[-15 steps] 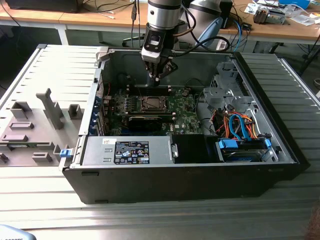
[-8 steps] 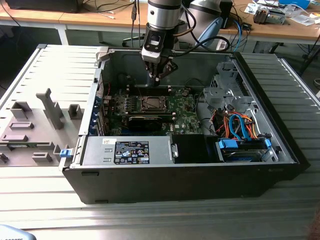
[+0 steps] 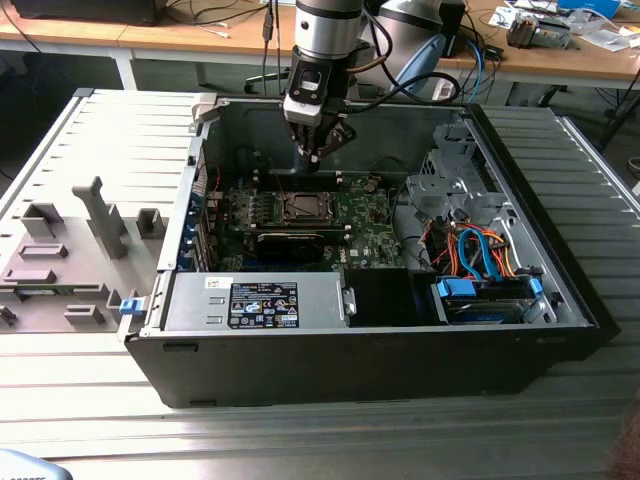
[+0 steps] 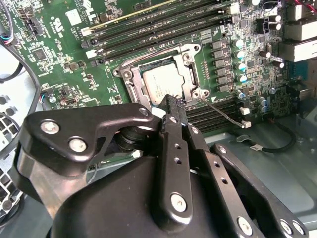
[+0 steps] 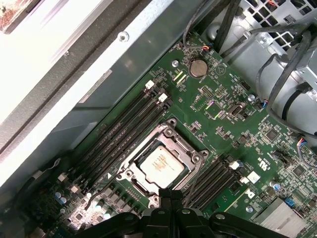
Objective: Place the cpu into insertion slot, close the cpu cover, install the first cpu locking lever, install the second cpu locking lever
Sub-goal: 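Install the first cpu locking lever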
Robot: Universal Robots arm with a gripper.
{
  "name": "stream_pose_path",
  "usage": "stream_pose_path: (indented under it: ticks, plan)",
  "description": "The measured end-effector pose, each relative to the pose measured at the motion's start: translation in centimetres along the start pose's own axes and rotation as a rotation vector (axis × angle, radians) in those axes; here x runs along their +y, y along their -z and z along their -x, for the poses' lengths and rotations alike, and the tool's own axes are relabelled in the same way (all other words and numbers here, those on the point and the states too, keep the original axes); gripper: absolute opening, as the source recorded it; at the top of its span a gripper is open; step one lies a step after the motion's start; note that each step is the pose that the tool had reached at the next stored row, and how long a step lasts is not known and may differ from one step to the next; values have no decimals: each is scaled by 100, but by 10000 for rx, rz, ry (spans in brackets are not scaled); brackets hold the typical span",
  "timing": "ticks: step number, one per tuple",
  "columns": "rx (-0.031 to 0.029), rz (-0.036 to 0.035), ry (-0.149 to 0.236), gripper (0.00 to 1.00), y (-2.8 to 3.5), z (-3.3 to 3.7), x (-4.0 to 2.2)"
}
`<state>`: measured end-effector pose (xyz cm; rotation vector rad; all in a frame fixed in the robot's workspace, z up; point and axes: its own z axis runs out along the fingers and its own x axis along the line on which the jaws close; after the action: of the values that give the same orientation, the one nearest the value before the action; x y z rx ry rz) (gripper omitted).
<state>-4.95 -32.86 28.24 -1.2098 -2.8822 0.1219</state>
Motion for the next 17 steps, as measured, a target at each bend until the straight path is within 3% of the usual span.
stream_pose_path:
  ticks: [17]
  plan:
    - [-11,2,146,11,0,0,0]
